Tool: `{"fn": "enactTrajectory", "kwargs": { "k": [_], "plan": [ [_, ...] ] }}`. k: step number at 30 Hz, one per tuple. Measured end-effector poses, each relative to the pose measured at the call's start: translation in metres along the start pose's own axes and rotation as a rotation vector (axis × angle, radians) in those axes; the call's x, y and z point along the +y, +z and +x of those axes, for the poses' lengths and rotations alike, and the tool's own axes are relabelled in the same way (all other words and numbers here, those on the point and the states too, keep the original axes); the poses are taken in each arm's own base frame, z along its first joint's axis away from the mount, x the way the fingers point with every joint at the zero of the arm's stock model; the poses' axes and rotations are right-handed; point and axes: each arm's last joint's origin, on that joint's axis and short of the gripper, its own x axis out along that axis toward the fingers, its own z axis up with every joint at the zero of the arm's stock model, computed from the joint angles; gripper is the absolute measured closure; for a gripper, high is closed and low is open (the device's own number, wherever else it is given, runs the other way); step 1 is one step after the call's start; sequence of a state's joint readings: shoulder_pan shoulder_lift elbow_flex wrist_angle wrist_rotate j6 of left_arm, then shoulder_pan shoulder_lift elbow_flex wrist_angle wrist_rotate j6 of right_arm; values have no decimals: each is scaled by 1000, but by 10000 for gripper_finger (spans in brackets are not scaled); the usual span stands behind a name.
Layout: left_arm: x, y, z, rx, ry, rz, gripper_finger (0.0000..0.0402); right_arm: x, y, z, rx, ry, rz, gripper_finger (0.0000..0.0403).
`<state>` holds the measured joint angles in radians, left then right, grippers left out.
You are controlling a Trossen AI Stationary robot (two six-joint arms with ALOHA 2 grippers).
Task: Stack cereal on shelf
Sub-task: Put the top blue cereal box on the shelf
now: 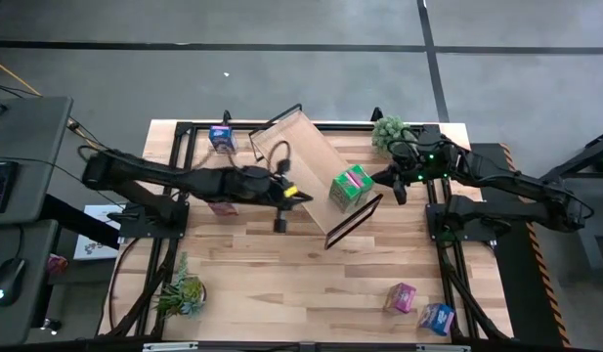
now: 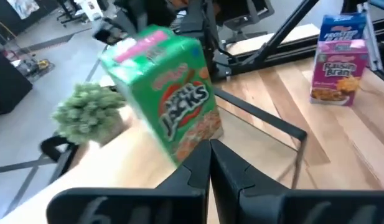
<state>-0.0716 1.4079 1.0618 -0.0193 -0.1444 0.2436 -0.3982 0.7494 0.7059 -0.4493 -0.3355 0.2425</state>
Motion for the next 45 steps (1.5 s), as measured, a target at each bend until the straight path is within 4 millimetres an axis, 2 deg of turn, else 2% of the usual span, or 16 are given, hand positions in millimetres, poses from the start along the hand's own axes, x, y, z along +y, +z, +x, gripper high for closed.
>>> {"fn": "enactTrajectory", "kwargs": {
  "k": [5,8,12,16,19,21,23,28,33,36,39,42,45],
  "plan": [
    [16,17,-54,-36,62,28,401,0,1,-14,-62,-60,-30,403],
    [25,18,-81,-82,129,33,402,0,2,-21,-110,-112,-52,403],
    [34,-5,-104,-128,201,15,402,-1,3,-28,-168,-186,-57,403],
    [42,-43,-116,-148,341,-25,401,-2,4,-29,-189,-247,-55,403],
    [53,-68,-122,-97,540,-62,400,-3,5,-29,-204,-291,-54,403],
    [64,-77,-125,-29,659,-94,392,-4,7,-28,-224,-312,-54,403],
    [79,-80,-130,71,706,-129,372,-5,10,-27,-242,-330,-62,402],
    [128,-74,-141,358,742,-236,287,-6,16,-22,-282,-340,-84,389],
    [181,-64,-145,650,796,-386,187,-9,17,-14,-252,-349,-105,356],
    [207,-64,-138,797,746,-521,137,-11,17,-8,-229,-353,-101,335],
    [227,-70,-126,940,624,-586,102,-13,17,-4,-208,-348,-98,320],
    [242,-82,-111,1062,490,-578,86,-14,16,-1,-188,-343,-96,312],
    [246,-96,-96,1183,364,-475,84,-14,15,-1,-180,-342,-94,311]
  ]
}}
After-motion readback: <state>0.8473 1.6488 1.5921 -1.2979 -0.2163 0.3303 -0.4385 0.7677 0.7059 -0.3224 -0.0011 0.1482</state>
